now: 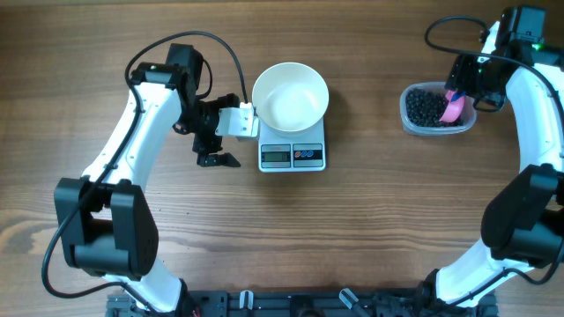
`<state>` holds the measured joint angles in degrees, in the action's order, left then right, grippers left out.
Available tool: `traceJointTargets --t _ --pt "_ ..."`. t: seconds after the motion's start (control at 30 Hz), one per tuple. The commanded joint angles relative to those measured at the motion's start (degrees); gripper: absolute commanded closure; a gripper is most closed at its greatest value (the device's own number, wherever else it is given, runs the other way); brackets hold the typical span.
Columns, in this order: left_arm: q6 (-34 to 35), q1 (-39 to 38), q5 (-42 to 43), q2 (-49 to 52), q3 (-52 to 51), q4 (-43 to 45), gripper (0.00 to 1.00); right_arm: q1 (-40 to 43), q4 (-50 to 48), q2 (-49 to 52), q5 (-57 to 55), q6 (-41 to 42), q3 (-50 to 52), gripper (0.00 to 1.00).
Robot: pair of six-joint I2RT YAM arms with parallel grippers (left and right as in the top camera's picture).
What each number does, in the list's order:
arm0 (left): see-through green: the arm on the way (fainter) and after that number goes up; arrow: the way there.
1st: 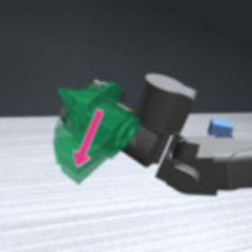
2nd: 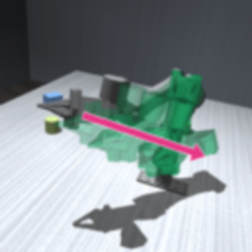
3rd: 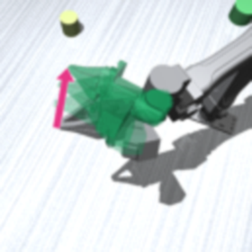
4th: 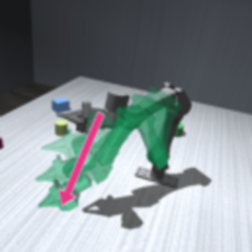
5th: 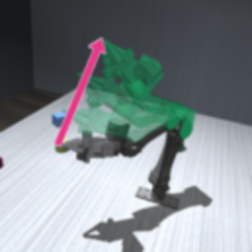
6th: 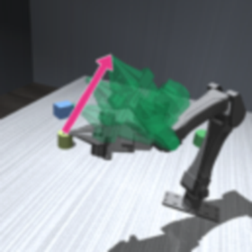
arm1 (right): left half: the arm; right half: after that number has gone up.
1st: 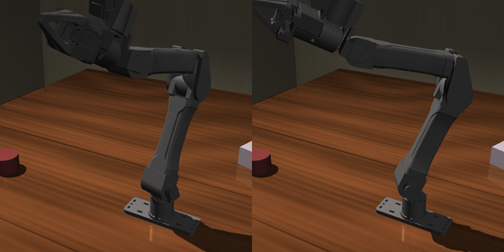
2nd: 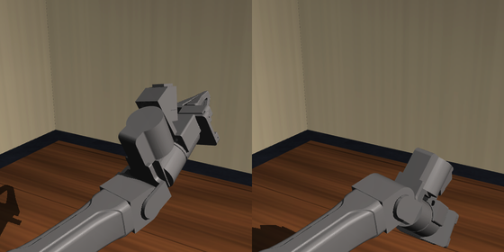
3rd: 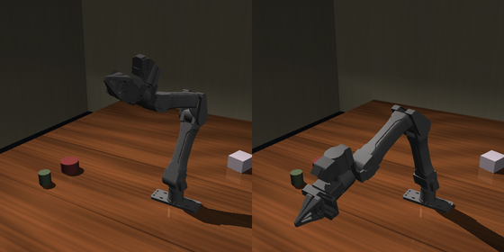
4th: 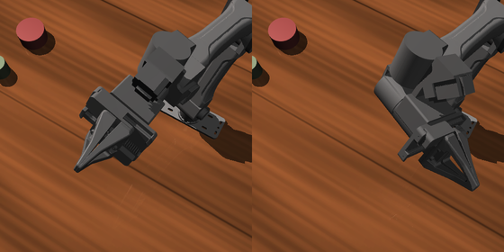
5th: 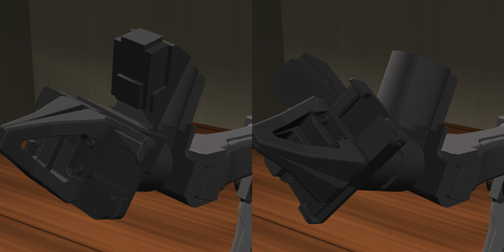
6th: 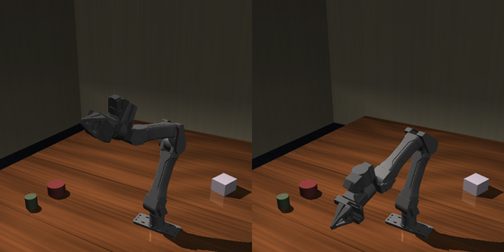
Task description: Scoop item into bowl and weigh 150g on scale
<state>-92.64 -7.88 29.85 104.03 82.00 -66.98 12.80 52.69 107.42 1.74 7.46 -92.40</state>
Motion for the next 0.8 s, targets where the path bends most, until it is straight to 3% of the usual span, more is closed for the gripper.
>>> traceJointTargets --t 0.0,0.13,0.37,0.6,0.77 --pt "0.11 -0.17 0.07 0.02 -0.42 -0.02 0.0 -0.02 -0.35 -0.02 0.85 -0.02 -1.33 0.38" --pt "0.11 -0.15 0.07 0.02 -0.42 -0.02 0.0 -0.02 -0.35 -0.02 0.85 0.04 -1.33 0.56" --pt "0.11 -0.17 0.07 0.02 -0.42 0.0 0.0 -0.02 0.15 -0.02 0.85 0.07 -1.33 0.49" --pt "0.11 -0.17 0.07 0.02 -0.42 -0.02 0.0 -0.02 1.57 -0.02 1.73 0.63 -0.94 0.69" --pt "0.11 -0.17 0.07 0.02 -0.42 -0.02 0.0 -0.04 3.52 0.0 1.73 1.77 -0.85 0.72"
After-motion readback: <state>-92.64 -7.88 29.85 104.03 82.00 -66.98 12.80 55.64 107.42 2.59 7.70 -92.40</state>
